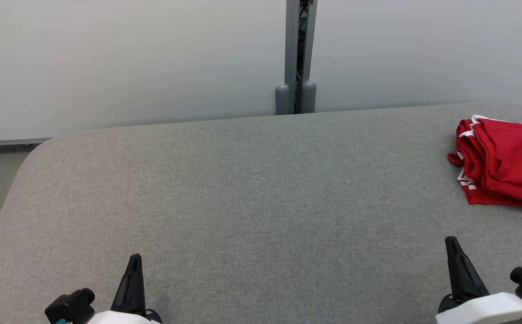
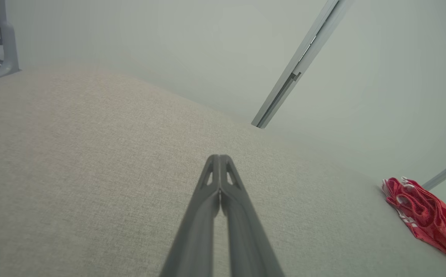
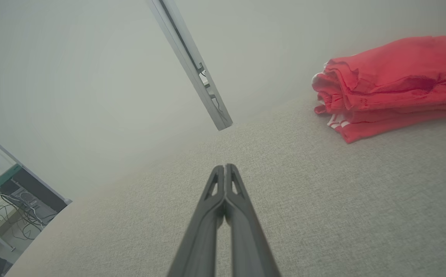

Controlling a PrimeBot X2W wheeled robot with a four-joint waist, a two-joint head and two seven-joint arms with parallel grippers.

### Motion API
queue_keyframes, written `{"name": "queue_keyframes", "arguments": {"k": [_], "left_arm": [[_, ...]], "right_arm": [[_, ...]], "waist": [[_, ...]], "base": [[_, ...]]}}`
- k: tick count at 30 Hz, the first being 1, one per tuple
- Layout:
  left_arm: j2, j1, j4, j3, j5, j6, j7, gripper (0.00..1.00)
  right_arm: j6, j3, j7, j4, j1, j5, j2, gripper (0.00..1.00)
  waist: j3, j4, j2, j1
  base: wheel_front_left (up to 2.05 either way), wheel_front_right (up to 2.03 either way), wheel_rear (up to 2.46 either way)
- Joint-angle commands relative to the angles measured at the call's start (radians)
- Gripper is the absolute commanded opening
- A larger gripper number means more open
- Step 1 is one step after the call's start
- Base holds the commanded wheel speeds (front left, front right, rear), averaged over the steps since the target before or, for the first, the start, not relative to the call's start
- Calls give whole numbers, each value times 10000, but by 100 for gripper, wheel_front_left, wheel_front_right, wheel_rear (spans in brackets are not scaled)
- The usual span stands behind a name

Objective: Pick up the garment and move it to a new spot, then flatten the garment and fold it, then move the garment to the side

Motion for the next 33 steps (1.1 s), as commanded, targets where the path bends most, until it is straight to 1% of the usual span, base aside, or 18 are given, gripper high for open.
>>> {"name": "queue_keyframes", "arguments": {"k": [1,17,33], "left_arm": [[36,-341,-86,59,-332,-66,53,0],[47,-1011,251,161,-2670,-378,504,0],[55,-1577,553,249,-4650,-646,892,0]], "right_arm": [[-1,-140,89,-105,-346,368,-100,0],[0,-706,841,61,-679,2753,-133,0],[-1,-1200,1496,207,-953,4751,-150,0]], "waist": [[3,1,0,0],[56,15,0,0],[108,28,0,0]], "base": [[0,0,0],[0,0,0],[0,0,0]]}}
